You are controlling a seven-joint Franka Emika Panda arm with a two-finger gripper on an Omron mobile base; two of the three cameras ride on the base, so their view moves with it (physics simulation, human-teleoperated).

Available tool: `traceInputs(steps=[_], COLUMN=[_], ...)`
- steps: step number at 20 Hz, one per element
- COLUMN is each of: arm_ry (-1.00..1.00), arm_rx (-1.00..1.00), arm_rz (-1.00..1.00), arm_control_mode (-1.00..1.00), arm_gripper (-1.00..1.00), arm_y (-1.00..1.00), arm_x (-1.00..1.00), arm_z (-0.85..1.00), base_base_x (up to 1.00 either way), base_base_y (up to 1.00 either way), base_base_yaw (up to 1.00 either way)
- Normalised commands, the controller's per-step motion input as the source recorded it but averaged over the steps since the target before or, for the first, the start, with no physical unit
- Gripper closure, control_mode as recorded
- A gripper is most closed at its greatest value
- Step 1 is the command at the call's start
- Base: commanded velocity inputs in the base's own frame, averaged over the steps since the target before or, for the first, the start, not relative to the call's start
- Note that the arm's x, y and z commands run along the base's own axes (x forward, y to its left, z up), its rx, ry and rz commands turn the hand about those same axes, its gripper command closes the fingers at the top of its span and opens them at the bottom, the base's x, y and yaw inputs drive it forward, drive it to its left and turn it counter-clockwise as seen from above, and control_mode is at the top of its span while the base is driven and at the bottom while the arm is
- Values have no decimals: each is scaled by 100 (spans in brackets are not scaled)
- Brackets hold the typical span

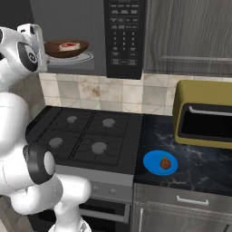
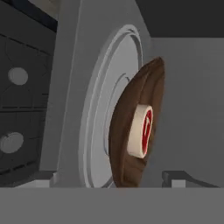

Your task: Remove the pear from the bowl and place it on the small plate. Then place the bowl with only the steak in the microwave, close the door, and press the start button to microwave the steak.

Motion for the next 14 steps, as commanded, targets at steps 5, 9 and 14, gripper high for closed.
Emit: traceInputs(steps=[5,9,14], arm_ry=[-24,-24,-27], arm_rx=[-19,-34,-37], arm_rz=[0,1,0], arm_control_mode=[-100,-100,-100], arm_gripper=[-100,-100,-100], arm_y=[0,1,5], arm_x=[-100,-100,-100], arm_z=[-48,-61,-51], base_base_x=[0,0,0], base_base_y=[0,0,0], base_base_yaw=[0,0,0])
